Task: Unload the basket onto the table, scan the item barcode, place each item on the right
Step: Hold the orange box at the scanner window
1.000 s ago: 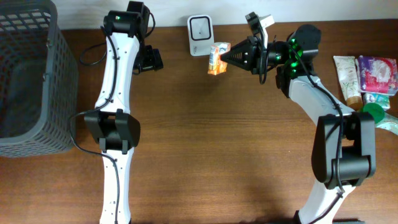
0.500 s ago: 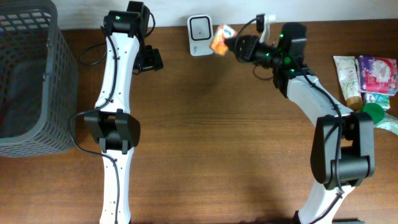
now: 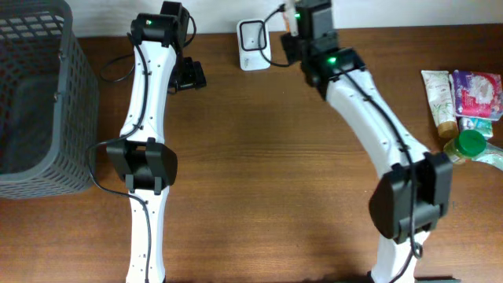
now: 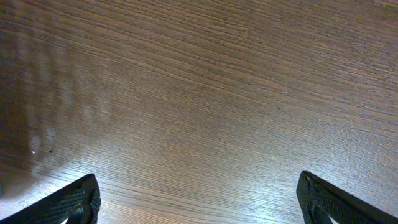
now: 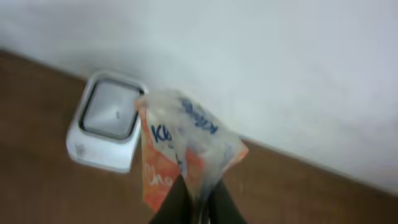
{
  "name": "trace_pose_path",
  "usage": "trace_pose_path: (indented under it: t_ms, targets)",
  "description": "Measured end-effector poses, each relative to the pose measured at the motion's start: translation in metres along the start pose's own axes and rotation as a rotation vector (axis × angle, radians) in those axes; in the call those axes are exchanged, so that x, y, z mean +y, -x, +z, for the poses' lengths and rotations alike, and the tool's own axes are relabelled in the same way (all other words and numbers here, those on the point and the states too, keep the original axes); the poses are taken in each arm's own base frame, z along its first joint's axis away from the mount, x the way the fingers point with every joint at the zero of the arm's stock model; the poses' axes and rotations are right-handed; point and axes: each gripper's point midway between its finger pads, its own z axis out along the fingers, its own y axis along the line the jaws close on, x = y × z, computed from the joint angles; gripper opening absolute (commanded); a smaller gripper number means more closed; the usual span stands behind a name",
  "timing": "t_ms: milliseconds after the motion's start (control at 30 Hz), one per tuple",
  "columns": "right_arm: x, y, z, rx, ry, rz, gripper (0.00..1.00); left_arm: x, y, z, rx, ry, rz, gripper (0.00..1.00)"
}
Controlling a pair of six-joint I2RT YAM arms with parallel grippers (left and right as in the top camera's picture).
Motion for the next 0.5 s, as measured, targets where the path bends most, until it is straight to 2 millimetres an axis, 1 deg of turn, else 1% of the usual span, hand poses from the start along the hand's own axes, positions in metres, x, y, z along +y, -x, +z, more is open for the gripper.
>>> trace_pose_path:
  t_ms: [67, 100, 133, 200, 233, 333, 367, 400, 500]
  targets:
    - [0.013, 0.013, 0.010, -0.070, -0.015, -0.042, 0.04, 0.000, 0.000, 0.000, -0.002, 0.000, 0.000, 0.99]
    - [0.017, 0.027, 0.016, -0.142, -0.031, -0.073, 0.04, 0.000, 0.000, 0.000, 0.000, 0.000, 0.000, 0.99]
    - [0.021, 0.034, 0.023, -0.184, -0.047, -0.122, 0.04, 0.000, 0.000, 0.000, 0.000, 0.000, 0.000, 0.99]
    - [0.027, 0.038, 0.036, -0.233, -0.066, -0.194, 0.04, 0.000, 0.000, 0.000, 0.001, 0.001, 0.000, 0.99]
    - [0.031, 0.036, 0.041, -0.240, -0.059, -0.229, 0.04, 0.000, 0.000, 0.000, 0.000, 0.000, 0.000, 0.99]
    - [0.056, 0.023, 0.064, -0.273, 0.006, -0.350, 0.04, 0.000, 0.000, 0.000, -0.001, 0.000, 0.000, 0.99]
    - [0.063, 0.017, 0.072, -0.279, 0.023, -0.377, 0.04, 0.000, 0.000, 0.000, 0.001, 0.000, 0.000, 0.99]
    - [0.073, 0.007, 0.082, -0.275, 0.049, -0.407, 0.04, 0.000, 0.000, 0.000, 0.000, 0.000, 0.000, 0.99]
    - [0.085, -0.007, 0.093, -0.268, 0.090, -0.438, 0.04, 0.000, 0.000, 0.000, 0.000, 0.000, 0.000, 0.99]
